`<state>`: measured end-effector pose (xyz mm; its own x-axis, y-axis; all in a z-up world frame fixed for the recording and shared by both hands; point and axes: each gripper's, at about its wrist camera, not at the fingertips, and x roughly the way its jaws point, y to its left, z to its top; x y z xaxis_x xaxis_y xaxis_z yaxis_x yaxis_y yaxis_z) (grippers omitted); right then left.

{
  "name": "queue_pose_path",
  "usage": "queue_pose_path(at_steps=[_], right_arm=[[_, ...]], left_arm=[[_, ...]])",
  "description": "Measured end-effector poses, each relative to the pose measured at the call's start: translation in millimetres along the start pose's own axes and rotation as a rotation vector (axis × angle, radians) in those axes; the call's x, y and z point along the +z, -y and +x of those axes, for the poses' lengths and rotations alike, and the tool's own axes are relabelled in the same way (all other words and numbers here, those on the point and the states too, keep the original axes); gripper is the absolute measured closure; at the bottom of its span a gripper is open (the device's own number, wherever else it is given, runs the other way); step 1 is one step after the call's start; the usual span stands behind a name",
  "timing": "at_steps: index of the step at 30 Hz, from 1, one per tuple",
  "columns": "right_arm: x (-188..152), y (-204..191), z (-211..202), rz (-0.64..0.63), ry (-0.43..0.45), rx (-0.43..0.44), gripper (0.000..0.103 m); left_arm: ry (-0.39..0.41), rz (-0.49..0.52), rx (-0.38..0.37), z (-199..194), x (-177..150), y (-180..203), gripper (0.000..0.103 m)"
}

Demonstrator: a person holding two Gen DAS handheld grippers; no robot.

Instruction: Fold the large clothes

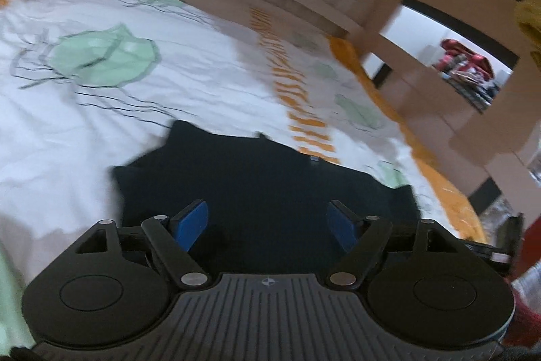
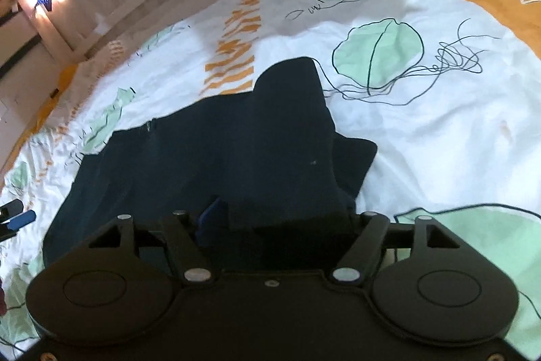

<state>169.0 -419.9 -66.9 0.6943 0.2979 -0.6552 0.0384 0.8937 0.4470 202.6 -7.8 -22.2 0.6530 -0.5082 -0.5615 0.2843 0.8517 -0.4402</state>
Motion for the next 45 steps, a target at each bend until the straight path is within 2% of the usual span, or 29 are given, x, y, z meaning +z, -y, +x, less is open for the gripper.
queue_pose_path(at_steps=[5,9,11,18,21,22,26,27,35,38,40,41,45], right_arm=[[11,9,0,0.045,0.042,0.026,0.032],[11,-3,-31,-0.02,0.238,-0.057,0.032],[14,0,-40,-0.019,0.273,-0.08,0.028],[17,39,-30,0.097,0.016,-0.015,0.026],[7,55,-18,0.174,-0.097,0.054,0.02],[4,58,-15,0.187,-0.106,0.07,0.017],[2,70,-8,0.262,-0.1,0.162,0.001],[1,72,-6,0.278,-0.094,0.192,0.0],[-2,81,4,0.34,-0.017,0.3,0.0],[-4,83,7,0.353,0.002,0.31,0.0],[-3,84,8,0.353,0.005,0.309,0.0],[-2,83,8,0.352,0.006,0.308,0.0],[-3,84,9,0.357,0.009,0.311,0.0]], left_arm=[[-0.037,0.034,-0.019,21,-2,26,0.027],[-0.041,0.076,0.007,29,-6,36,0.027],[-0.048,0.084,0.019,33,-7,38,0.027],[-0.046,0.081,0.048,49,-8,42,0.027],[-0.042,0.072,0.062,55,-9,45,0.027],[-0.041,0.066,0.068,58,-9,45,0.027],[-0.031,0.05,0.081,70,-8,51,0.027],[-0.027,0.05,0.08,73,-8,53,0.027],[-0.011,0.053,0.041,99,-15,73,0.027],[-0.045,0.047,0.082,116,-23,75,0.022],[-0.057,0.077,0.107,124,-28,79,0.015],[-0.059,0.105,0.111,127,-31,82,0.006],[-0.094,0.269,0.187,136,-40,103,0.0]])
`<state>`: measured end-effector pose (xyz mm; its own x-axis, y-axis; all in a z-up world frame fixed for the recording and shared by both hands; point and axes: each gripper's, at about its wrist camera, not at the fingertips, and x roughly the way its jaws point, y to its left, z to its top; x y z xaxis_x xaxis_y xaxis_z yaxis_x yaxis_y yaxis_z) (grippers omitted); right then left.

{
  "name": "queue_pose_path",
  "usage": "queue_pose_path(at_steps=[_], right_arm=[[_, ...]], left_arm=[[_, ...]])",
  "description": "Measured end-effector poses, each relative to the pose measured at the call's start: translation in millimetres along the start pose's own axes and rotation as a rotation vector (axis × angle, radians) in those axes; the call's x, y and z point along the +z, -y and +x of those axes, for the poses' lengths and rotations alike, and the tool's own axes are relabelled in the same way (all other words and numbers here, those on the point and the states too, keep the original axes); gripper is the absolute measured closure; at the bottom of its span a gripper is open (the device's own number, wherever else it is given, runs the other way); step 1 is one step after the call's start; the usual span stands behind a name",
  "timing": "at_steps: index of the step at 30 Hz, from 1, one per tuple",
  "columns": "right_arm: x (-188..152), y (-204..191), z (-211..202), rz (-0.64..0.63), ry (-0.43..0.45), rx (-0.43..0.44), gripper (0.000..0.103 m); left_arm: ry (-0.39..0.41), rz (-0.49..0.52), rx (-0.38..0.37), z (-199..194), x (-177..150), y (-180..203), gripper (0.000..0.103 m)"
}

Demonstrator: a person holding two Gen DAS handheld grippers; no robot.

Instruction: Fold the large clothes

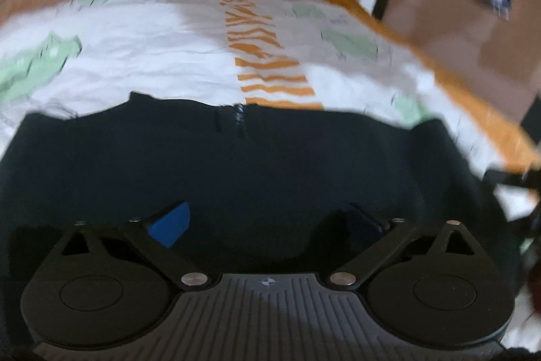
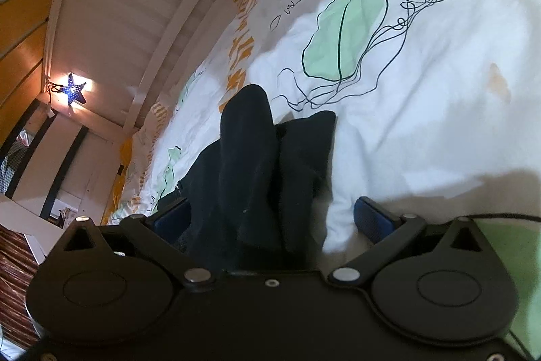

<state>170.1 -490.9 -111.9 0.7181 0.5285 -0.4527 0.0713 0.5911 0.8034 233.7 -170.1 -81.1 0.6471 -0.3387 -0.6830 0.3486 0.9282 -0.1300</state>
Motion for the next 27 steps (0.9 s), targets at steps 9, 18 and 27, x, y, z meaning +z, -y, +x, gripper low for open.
queue_pose_path(at_steps=[9,18,27], right_arm=[[-1,-8,2,-0.036,-0.036,-0.025,0.0],[-9,-27,-4,-0.117,-0.315,0.007,0.0],[-12,-17,-9,-0.044,-0.224,-0.027,0.069]], left_arm=[[-0.034,0.014,0.006,5,-4,-2,0.0],[-0.027,0.019,0.017,6,-5,0,0.0],[-0.017,-0.057,-0.004,-14,-2,-11,0.027]])
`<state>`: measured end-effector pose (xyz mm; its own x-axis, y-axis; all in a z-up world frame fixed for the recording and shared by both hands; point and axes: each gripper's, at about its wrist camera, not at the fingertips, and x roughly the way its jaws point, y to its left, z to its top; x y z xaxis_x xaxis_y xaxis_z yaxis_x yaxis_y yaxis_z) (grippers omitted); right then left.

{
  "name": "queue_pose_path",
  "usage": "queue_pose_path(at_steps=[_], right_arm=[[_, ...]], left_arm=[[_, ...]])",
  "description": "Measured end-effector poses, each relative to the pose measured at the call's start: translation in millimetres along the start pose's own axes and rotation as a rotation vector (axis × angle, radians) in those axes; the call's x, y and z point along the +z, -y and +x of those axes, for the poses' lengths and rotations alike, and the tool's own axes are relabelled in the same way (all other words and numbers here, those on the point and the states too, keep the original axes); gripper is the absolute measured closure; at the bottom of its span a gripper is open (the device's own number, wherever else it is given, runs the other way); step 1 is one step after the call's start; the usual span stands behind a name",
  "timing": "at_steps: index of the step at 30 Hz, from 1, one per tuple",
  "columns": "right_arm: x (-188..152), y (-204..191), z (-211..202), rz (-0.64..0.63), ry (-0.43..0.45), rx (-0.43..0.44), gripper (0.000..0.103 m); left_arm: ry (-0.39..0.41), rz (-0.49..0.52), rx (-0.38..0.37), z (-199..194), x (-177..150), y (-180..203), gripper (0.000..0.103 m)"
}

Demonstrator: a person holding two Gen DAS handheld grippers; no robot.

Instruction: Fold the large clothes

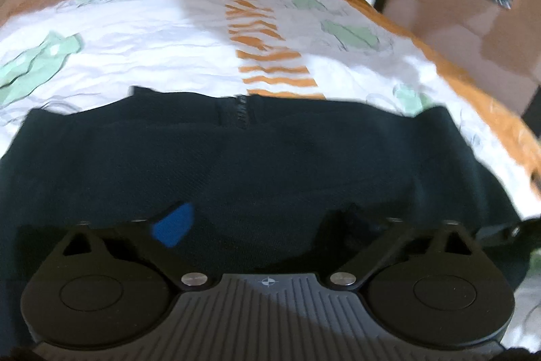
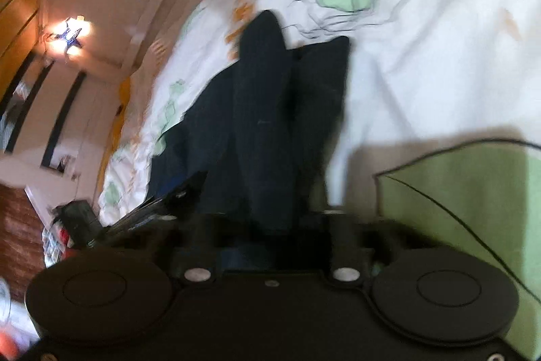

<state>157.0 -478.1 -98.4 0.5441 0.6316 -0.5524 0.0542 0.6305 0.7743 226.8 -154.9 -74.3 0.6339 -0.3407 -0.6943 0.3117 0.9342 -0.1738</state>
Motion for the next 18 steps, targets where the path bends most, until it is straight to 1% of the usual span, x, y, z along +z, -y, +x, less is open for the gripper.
queue_pose_path(at_steps=[1,2,3,5,8,11,13,16,18], right_arm=[[-2,-5,-2,-0.03,0.012,-0.016,0.07],[-3,-12,-4,-0.064,0.025,-0.031,0.072],[-5,-19,-7,-0.098,0.04,-0.041,0.073],[-7,-30,-13,-0.133,0.071,-0.05,0.075],[-11,-43,-18,-0.155,0.111,-0.057,0.076],[-13,-51,-20,-0.158,0.125,-0.072,0.077],[-15,-51,-20,-0.152,0.128,-0.078,0.077],[-16,-51,-17,-0.136,0.137,-0.093,0.077],[-15,-53,-16,-0.138,0.143,-0.103,0.077]], left_arm=[[0.003,-0.019,-0.001,-7,0,-2,0.034],[0.009,-0.035,-0.013,-14,-2,-3,0.043],[0.012,-0.055,-0.041,-22,-4,-6,0.056],[0.012,-0.093,-0.083,-34,-9,-9,0.066],[0.035,-0.113,-0.113,-51,-19,-6,0.071],[0.059,-0.134,-0.16,-63,-27,0,0.073],[0.089,-0.131,-0.183,-68,-34,6,0.073],[0.149,-0.125,-0.168,-70,-43,9,0.073],[0.151,-0.135,-0.166,-63,-50,8,0.073]])
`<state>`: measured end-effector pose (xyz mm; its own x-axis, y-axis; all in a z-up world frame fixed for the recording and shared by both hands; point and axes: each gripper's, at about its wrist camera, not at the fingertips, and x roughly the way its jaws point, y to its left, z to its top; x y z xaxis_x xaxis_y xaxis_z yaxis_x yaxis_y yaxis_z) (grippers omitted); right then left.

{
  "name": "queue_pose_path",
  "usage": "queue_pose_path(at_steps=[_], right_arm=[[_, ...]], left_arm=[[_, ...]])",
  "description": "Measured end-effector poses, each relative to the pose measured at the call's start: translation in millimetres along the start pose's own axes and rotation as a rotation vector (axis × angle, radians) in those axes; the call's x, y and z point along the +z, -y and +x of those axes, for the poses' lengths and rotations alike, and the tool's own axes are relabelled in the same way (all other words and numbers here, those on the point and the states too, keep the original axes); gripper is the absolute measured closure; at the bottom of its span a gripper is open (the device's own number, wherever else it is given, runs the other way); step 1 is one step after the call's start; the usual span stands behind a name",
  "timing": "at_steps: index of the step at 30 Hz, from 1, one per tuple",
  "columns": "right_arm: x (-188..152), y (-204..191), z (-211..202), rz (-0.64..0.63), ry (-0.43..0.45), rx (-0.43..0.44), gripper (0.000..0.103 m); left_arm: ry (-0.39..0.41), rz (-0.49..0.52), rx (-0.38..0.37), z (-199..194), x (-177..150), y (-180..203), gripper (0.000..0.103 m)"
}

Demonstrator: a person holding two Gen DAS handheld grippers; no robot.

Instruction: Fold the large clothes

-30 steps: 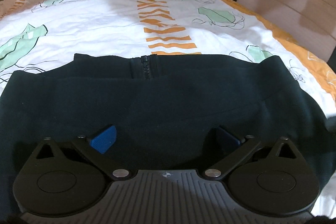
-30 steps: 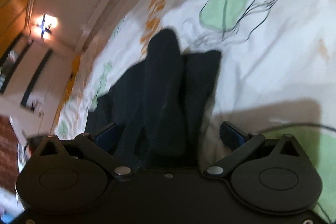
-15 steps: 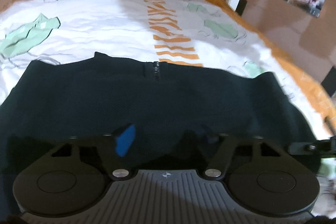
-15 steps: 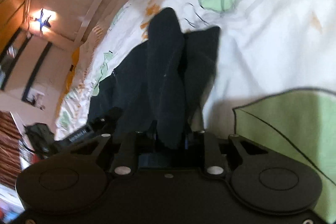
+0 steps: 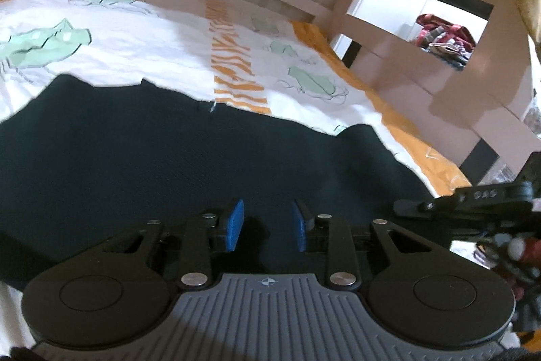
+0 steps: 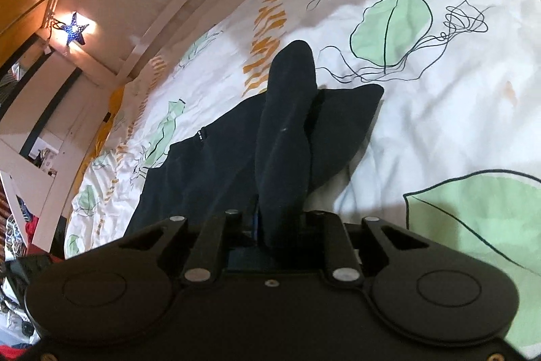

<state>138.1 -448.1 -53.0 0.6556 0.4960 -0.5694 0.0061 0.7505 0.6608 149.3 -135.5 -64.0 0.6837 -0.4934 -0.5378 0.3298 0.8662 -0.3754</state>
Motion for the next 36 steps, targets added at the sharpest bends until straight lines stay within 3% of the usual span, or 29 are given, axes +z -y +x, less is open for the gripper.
queue_pose_path(at_steps=[6,10,12,15,19,23,26,29,31,36], right_arm=[[2,-12,1,-0.019,0.005,-0.036,0.077],[5,-30,-1,-0.063,0.018,-0.06,0.078],[7,-44,-3,-0.088,0.029,-0.063,0.078],[11,-73,-4,-0.136,0.043,-0.062,0.079],[18,-124,4,-0.213,0.047,-0.022,0.079],[15,-186,38,-0.313,-0.003,0.031,0.079],[1,-223,71,-0.383,-0.055,0.075,0.079],[-18,-257,111,-0.456,-0.111,0.109,0.079],[-33,-275,139,-0.499,-0.159,0.113,0.079],[-69,-289,207,-0.543,-0.298,0.078,0.079]], left_arm=[[0.036,-0.02,-0.018,12,-27,-16,0.079],[0.022,-0.156,-0.049,12,-23,-32,0.087],[0.011,-0.218,-0.057,15,-22,-44,0.1],[0.0,-0.294,-0.113,17,-23,-59,0.1],[-0.016,-0.296,-0.138,16,-18,-63,0.1],[-0.033,-0.335,-0.17,4,-16,-80,0.1],[-0.034,-0.332,-0.134,-14,-18,-100,0.1],[-0.054,-0.387,-0.167,-26,-21,-122,0.1],[-0.063,-0.392,-0.128,-38,-25,-131,0.099],[-0.056,-0.373,-0.126,-67,-27,-137,0.095]])
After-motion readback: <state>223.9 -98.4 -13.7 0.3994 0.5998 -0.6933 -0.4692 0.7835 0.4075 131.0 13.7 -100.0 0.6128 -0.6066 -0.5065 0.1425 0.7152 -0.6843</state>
